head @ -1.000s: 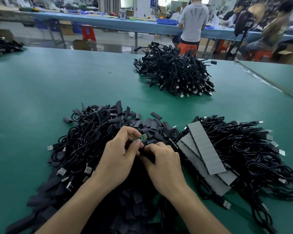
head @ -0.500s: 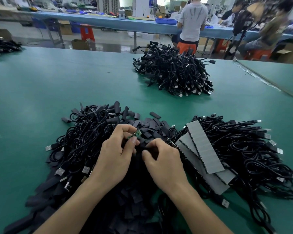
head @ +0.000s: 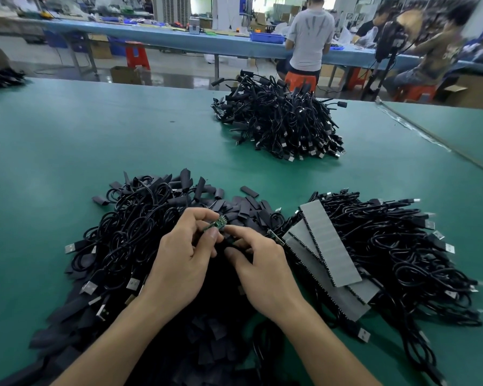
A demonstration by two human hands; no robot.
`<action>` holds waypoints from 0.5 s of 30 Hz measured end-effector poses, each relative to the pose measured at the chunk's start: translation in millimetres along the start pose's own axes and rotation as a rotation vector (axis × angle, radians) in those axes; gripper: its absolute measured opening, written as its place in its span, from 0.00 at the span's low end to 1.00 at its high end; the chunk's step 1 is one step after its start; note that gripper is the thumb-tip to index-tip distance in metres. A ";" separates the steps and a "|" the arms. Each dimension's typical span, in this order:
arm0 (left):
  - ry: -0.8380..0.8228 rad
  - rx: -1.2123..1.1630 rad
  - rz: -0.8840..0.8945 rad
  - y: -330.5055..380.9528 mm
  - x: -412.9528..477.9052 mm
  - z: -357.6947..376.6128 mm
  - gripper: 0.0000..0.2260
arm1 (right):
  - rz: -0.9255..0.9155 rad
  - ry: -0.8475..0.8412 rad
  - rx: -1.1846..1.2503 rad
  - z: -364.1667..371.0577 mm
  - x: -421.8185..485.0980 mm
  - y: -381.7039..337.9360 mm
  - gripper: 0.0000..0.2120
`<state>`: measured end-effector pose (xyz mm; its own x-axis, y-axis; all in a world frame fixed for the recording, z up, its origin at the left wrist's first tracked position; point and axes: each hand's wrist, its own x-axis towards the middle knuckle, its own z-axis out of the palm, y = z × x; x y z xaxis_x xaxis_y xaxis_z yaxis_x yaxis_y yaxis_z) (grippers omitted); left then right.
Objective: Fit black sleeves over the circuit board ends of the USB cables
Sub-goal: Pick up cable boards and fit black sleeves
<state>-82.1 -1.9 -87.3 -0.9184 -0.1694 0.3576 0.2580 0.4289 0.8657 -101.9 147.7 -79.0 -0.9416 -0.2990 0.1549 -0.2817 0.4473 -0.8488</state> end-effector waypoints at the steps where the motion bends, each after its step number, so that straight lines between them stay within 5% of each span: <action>1: -0.002 0.001 0.000 -0.4 0.1 -0.1 0.15 | -0.003 0.012 0.014 0.1 0.5 0.6 0.17; 6: -0.001 0.011 -0.004 -0.9 0.8 -0.9 0.14 | -0.002 0.088 0.094 0.9 1.4 2.4 0.09; 15: -0.004 0.033 -0.026 1.0 0.0 -2.3 0.11 | -0.006 0.066 0.146 -4.2 3.9 1.7 0.12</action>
<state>-81.1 -3.5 -85.7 -0.9259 -0.1771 0.3338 0.2243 0.4533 0.8627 -106.8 150.9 -77.8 -0.9514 -0.2432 0.1892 -0.2622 0.3167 -0.9116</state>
